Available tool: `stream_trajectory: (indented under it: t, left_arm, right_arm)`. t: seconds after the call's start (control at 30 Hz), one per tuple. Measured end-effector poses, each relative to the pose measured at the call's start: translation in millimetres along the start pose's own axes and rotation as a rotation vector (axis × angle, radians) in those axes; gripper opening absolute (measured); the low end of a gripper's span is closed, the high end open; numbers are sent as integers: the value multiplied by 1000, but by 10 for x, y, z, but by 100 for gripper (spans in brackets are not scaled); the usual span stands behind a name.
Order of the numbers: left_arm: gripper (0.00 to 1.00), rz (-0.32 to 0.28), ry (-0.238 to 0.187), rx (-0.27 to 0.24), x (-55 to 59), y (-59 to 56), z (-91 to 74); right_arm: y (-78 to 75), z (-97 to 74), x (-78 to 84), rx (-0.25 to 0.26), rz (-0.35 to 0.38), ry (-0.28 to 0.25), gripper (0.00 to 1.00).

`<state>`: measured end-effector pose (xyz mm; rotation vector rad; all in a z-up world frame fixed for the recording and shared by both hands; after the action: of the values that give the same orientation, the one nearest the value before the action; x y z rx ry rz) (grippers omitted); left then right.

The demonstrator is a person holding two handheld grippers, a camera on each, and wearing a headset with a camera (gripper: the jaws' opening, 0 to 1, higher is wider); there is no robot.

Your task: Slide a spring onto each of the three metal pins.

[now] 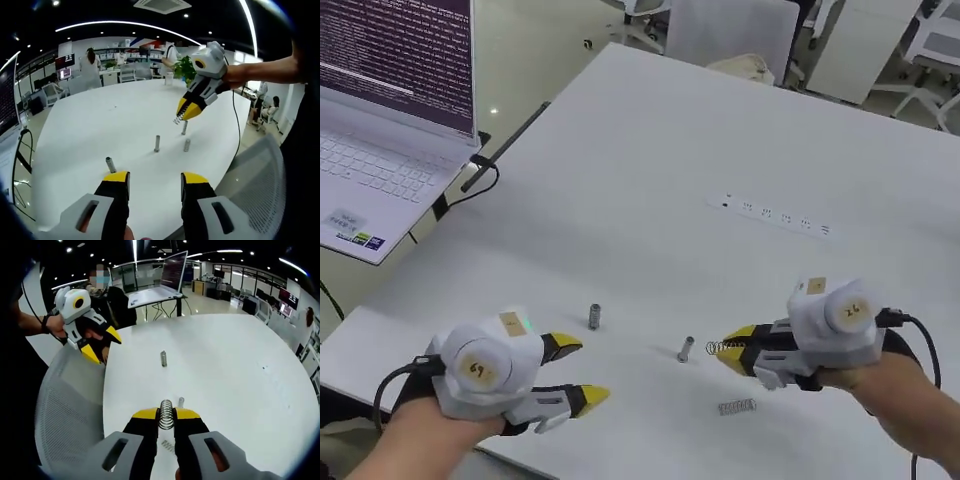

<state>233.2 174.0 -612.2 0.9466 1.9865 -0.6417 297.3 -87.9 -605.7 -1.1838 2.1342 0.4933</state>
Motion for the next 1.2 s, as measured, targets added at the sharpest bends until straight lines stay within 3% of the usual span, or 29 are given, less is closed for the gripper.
stream_trajectory:
  t: [0.4, 0.53, 1.1, 1.2]
  left_arm:
    - [43, -38, 2, -55, 91, 146, -141]
    - [47, -38, 4, -61, 95, 160, -163]
    - [53, -56, 12, -82, 142, 247, -234]
    - [54, -60, 14, -82, 149, 251, -238]
  right_arm:
    - [-172, 219, -81, -3, -54, 80, 9]
    - [-194, 282, -69, -7, -115, 134, 9]
    - [-278, 505, -121, -53, -208, 221, 9]
    - [-285, 535, -108, -62, -252, 256, 9]
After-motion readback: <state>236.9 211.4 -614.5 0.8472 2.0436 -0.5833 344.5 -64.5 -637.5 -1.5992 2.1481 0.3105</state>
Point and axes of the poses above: the centre of the closed fingertips' face, and the gripper's own axes: z roughly forward along the fingers, y roughly to its left, x roughly out of its underside, the point moved 9 cm from there along -z, roughly backward along the fingers, and after that the axes turned 4 degrees about x, right-handed, at the moved point
